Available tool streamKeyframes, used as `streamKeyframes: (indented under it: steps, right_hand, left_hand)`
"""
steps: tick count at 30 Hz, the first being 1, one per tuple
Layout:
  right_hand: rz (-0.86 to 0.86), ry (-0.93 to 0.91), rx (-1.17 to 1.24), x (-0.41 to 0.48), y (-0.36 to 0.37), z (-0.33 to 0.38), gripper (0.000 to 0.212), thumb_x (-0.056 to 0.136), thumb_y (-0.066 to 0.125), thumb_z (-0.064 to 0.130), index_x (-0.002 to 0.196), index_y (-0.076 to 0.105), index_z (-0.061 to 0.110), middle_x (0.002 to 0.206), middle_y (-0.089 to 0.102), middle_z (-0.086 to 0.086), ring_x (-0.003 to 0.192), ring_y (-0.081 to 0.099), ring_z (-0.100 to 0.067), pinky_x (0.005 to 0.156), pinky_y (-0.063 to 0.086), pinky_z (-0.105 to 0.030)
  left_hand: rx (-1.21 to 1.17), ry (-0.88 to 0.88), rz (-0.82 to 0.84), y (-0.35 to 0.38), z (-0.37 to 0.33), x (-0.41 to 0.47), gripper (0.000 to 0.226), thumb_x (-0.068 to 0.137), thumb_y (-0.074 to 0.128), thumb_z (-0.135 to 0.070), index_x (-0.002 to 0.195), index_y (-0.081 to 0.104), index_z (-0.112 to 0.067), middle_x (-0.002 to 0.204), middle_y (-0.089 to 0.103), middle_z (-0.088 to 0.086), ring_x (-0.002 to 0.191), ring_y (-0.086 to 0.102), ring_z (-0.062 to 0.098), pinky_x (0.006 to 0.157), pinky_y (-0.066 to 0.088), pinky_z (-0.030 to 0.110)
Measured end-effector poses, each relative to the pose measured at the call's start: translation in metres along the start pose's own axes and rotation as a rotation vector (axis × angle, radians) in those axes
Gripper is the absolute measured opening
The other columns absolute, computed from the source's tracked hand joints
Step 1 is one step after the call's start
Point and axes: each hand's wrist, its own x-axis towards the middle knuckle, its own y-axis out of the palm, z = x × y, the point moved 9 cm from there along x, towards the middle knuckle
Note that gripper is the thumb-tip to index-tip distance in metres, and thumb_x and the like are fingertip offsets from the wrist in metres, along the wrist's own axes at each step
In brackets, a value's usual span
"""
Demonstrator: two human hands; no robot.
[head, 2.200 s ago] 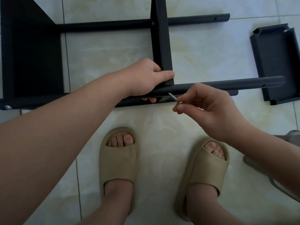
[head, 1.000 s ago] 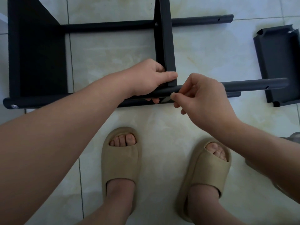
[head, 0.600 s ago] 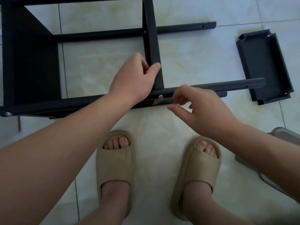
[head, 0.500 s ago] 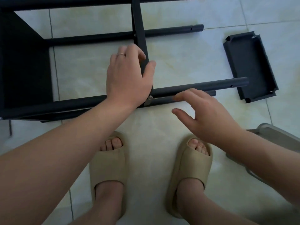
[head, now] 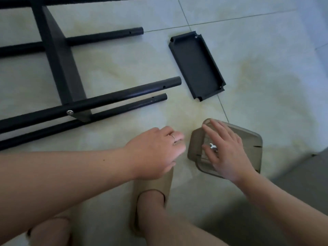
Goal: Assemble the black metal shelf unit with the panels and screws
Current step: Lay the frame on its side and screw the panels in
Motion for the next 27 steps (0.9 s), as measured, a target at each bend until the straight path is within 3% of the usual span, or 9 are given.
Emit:
streamKeyframes:
  steps: [6,9,14,18,22,27]
  right_hand:
    - [0.155,0.229,0.135,0.003,0.034,-0.066,0.050,0.099,0.060,0.024,0.148,0.049,0.019,0.141,0.058,-0.006,0.131,0.051,-0.028,0.105,0.044,-0.042]
    - [0.193,0.336,0.166,0.012,0.048,-0.091,0.050,0.100,0.058,0.025,0.149,0.048,0.020,0.142,0.058,-0.007,0.131,0.052,-0.027,0.108,0.044,-0.042]
    - [0.232,0.421,0.194,0.027,0.070,-0.114,0.047,0.099,0.055,0.022,0.146,0.052,0.026,0.131,0.066,-0.005,0.120,0.060,-0.026,0.100,0.051,-0.042]
    - [0.261,0.440,0.188,0.041,0.087,-0.117,0.043,0.098,0.054,0.019,0.140,0.060,0.025,0.125,0.070,-0.009,0.116,0.064,-0.030,0.097,0.053,-0.041]
    - [0.173,0.399,0.155,0.055,0.094,-0.099,0.032,0.099,0.054,0.022,0.128,0.069,0.023,0.111,0.074,-0.013,0.105,0.066,-0.036,0.085,0.056,-0.043]
    - [0.110,0.388,0.083,0.065,0.099,-0.083,0.025,0.099,0.052,0.028,0.113,0.069,0.016,0.101,0.073,-0.015,0.094,0.066,-0.039,0.074,0.055,-0.041]
  left_hand:
    - [0.080,0.067,0.066,0.038,-0.028,0.039,0.036,0.096,0.047,-0.021,0.131,0.048,-0.020,0.160,0.025,0.015,0.142,0.025,0.035,0.106,0.036,0.046]
    - [0.102,0.105,0.085,0.051,-0.038,0.055,0.036,0.098,0.046,-0.022,0.133,0.048,-0.023,0.164,0.018,0.015,0.147,0.015,0.036,0.112,0.029,0.048]
    - [0.103,0.064,0.084,0.058,-0.033,0.069,0.027,0.099,0.051,-0.034,0.124,0.055,-0.026,0.165,0.018,0.009,0.149,0.016,0.035,0.112,0.028,0.049]
    - [0.068,0.035,0.053,0.055,-0.016,0.068,0.032,0.095,0.057,-0.044,0.120,0.056,-0.024,0.165,0.020,0.006,0.151,0.016,0.031,0.116,0.027,0.045]
    - [0.045,0.028,0.078,0.056,-0.006,0.068,0.028,0.096,0.054,-0.040,0.118,0.055,-0.023,0.166,0.016,0.002,0.153,0.010,0.027,0.118,0.020,0.040]
    - [0.019,0.054,0.067,0.053,-0.005,0.066,0.030,0.095,0.057,-0.042,0.118,0.056,-0.022,0.166,0.019,0.003,0.153,0.012,0.028,0.119,0.023,0.041]
